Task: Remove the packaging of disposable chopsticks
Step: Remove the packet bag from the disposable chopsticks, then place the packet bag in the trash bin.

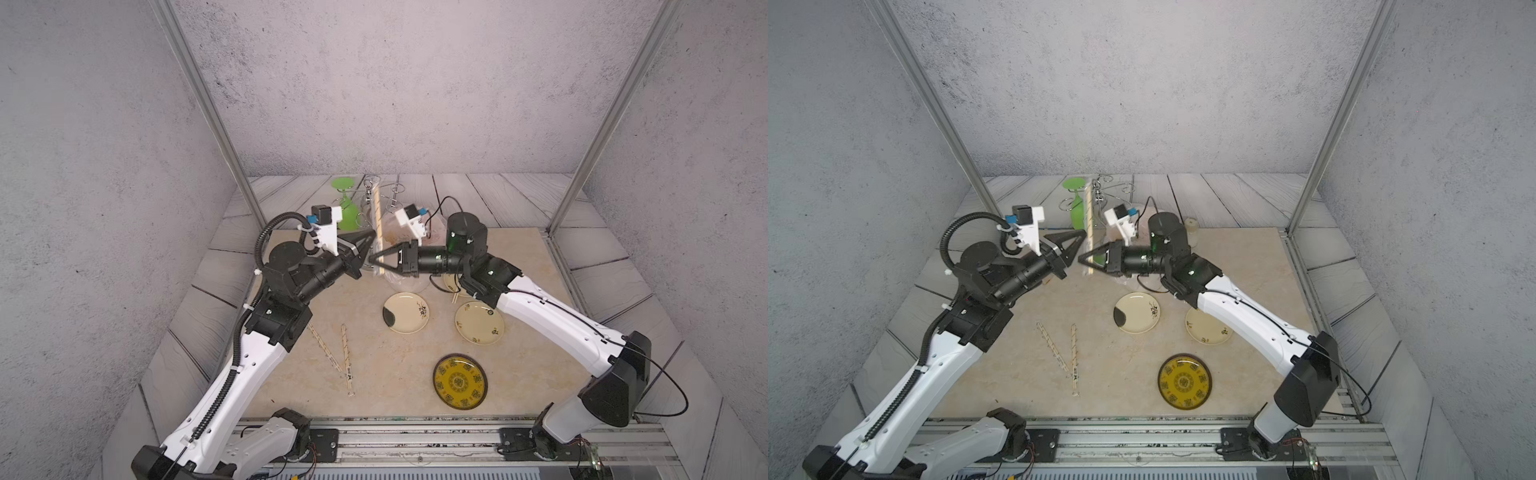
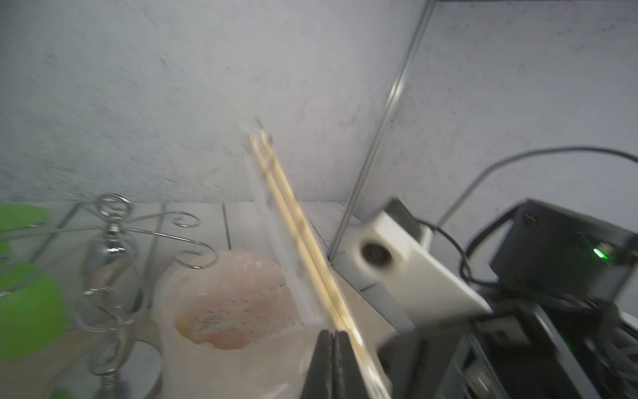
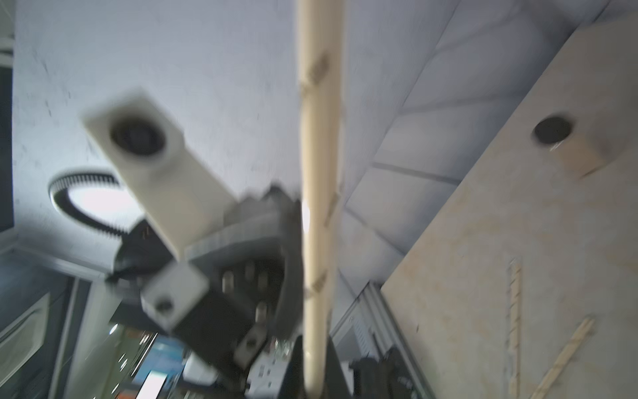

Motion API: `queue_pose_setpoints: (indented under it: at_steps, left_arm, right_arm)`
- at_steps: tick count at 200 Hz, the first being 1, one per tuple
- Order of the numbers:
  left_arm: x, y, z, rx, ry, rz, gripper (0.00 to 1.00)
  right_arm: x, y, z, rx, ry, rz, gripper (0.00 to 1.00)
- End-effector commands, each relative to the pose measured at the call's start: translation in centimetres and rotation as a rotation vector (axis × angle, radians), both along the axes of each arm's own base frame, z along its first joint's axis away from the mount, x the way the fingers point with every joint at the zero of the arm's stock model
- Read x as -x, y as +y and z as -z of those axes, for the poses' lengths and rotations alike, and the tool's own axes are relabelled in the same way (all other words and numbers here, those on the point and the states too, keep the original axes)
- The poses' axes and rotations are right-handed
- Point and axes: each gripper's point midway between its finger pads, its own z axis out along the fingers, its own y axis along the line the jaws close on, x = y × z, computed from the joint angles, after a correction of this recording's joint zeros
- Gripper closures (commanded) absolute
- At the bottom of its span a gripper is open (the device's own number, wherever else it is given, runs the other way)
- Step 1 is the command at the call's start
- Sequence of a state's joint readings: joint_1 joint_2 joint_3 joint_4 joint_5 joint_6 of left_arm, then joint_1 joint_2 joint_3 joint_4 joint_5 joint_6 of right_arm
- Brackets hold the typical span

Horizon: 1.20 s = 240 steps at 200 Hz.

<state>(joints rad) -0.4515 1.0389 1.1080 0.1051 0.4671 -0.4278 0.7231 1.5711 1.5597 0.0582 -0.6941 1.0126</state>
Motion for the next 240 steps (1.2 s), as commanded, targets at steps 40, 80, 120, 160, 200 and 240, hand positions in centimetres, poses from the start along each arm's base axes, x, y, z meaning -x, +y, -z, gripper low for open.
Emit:
queue_pose_setpoints:
  at_steps: [40, 80, 120, 160, 200, 240]
  left_arm:
    - [2.4, -0.4, 1.8, -0.052, 0.043, 0.093, 1.00]
    - [2.3, 1.2, 0.5, -0.004, -0.013, 0.066, 1.00]
    - [1.9, 2.2, -0.3, 0.052, -0.009, 0.062, 1.00]
    - [0.8, 0.4, -0.1, 0.101, 0.123, 0.204, 1.00]
    - [-1.6, -2.3, 0.3, 0.205, 0.300, 0.382, 1.00]
    - [-7.7, -1.3, 2.5, -0.050, 0.302, 0.019, 1.00]
  right_arm:
    - [-3.1, -1.9, -2.1, -0.036, -0.152, 0.174, 1.00]
    - [-0.7, -2.7, 0.6, 0.056, -0.221, 0.103, 1.00]
    - [2.9, -4.0, 5.4, 0.133, -0.250, -0.012, 1.00]
    - [4.5, -6.3, 7.5, 0.181, -0.222, 0.009, 1.00]
    - [6.2, -8.3, 6.2, 0.202, -0.263, 0.040, 1.00]
    - [7.0, -10.8, 5.8, 0.274, -0.333, 0.114, 1.00]
